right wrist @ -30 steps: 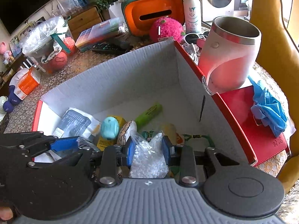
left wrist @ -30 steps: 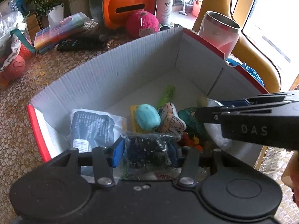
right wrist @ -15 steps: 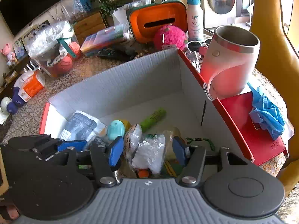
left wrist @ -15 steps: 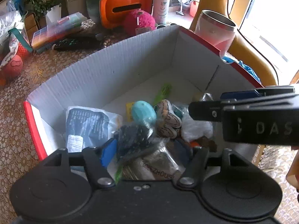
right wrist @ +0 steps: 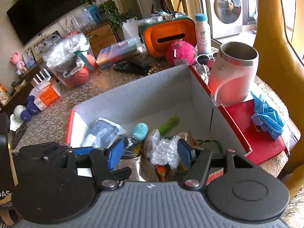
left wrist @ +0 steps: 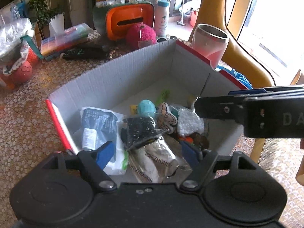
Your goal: Organize objects
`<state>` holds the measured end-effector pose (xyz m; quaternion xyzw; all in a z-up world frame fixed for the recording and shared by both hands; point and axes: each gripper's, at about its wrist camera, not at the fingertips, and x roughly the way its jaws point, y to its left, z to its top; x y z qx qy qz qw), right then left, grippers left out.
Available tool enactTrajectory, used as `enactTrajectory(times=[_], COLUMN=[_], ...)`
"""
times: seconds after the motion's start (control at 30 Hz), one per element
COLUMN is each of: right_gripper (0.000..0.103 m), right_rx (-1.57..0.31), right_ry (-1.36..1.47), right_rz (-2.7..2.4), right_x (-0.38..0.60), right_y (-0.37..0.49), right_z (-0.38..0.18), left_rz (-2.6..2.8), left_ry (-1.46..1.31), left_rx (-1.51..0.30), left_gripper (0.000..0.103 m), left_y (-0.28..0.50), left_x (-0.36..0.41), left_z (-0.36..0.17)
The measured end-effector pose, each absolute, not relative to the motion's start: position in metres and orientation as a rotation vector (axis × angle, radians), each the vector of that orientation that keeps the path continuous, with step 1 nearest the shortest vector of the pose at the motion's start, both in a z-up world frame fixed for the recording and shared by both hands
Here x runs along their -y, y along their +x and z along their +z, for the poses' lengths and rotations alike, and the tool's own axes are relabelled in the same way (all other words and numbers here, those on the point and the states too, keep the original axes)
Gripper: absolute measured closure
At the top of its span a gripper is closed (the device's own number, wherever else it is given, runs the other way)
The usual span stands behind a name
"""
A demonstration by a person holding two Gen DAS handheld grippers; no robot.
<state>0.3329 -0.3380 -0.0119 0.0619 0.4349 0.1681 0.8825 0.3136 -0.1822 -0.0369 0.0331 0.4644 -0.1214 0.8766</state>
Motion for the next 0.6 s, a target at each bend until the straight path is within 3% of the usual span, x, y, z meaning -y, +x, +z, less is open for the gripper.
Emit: enactTrajectory(times=[0.6], right_gripper=[0.022], right_rx=[-0.724], right_ry=[0.111], right_rz=[0.445], right_x=[0.331], right_y=[0.249], right_z=[0.03], left_rz=[-0.263], left_ry=[0.102], left_rx=[-0.809], left_gripper=[0.004], left_y=[0.24], left_x=[0.147], left_z=[0.008])
